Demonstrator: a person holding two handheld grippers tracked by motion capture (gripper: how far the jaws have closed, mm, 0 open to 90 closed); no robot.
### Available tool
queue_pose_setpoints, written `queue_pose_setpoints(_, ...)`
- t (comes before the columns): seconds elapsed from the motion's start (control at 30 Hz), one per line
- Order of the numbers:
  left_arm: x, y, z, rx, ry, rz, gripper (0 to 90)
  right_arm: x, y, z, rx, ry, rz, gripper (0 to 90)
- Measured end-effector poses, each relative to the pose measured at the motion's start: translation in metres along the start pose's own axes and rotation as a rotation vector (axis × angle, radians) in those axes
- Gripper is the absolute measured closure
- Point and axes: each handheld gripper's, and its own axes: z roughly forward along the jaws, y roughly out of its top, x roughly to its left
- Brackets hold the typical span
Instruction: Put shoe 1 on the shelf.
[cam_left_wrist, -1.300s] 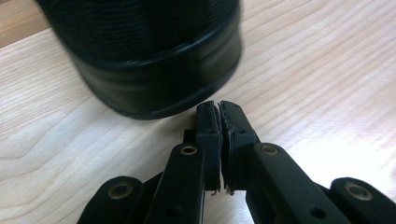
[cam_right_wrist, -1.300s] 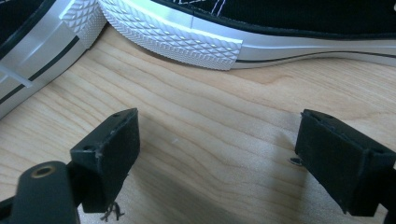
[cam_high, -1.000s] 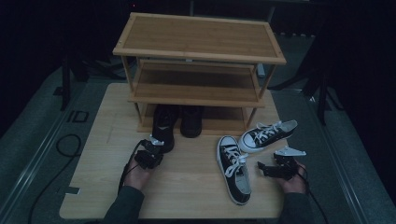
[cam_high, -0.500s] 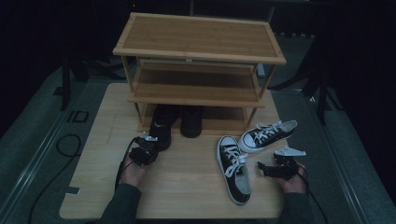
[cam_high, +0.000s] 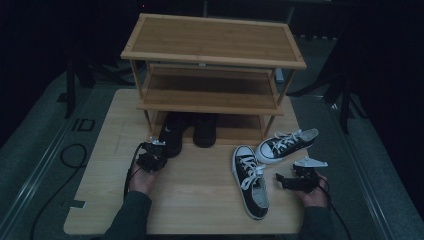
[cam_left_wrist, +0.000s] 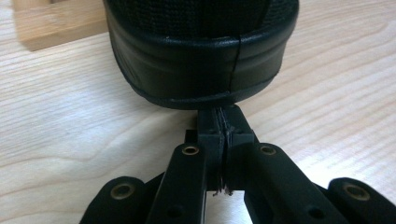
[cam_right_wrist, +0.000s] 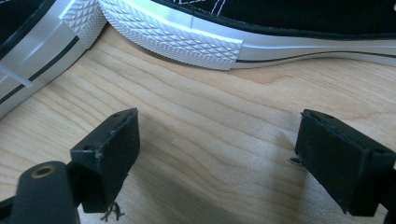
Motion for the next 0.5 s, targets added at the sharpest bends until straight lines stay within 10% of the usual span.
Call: queue_pose_setpoints(0.5,0.019,0.009,0.004,0.020,0.062,-0.032,87.8,0.000,0.000,0.000,0.000,0.000,0.000,13.9)
